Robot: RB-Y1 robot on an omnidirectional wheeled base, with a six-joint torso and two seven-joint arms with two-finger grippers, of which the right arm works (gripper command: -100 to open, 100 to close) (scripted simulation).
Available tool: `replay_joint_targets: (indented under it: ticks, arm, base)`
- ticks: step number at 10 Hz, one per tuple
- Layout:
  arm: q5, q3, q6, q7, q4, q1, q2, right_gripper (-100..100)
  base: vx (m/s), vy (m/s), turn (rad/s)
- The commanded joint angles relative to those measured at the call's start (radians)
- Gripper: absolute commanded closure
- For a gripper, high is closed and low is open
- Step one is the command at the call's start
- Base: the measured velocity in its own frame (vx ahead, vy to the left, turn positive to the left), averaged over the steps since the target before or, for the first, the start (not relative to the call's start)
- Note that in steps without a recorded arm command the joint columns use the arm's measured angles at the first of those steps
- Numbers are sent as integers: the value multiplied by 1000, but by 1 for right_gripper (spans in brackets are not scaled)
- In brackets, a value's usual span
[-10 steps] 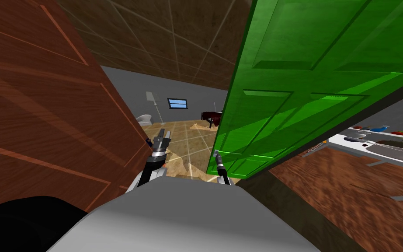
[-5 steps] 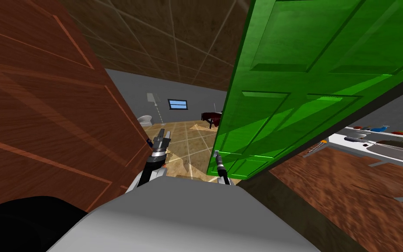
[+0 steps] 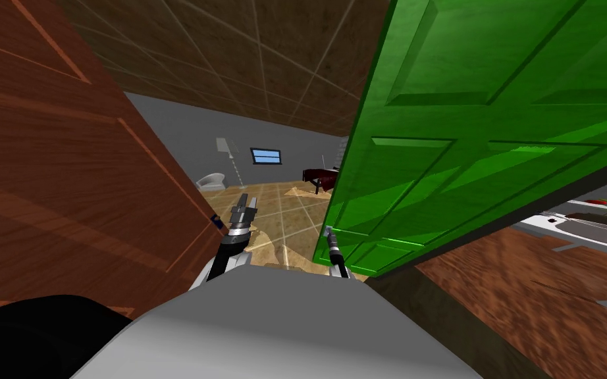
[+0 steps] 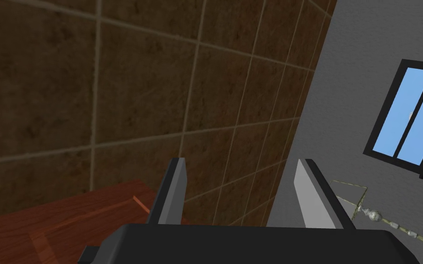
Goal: Push the door open
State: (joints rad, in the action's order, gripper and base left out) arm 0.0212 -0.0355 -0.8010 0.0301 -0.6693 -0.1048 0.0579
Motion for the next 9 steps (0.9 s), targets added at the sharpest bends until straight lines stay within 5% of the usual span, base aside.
replay_joint_targets:
  ticks: [1,7,8,9]
  arm:
    - [-12,-24,-2,-4,-8,2,18,100]
    - [-50,-89,4,-25,-1,-4,36,100]
    - [-49,-81,6,-18,-2,-4,30,-100]
    - [-50,-82,8,-18,-3,-4,28,-100]
  base:
    - [181,35,-35]
    - [193,50,-78]
    - [-56,90,-60]
    - [-164,90,-52]
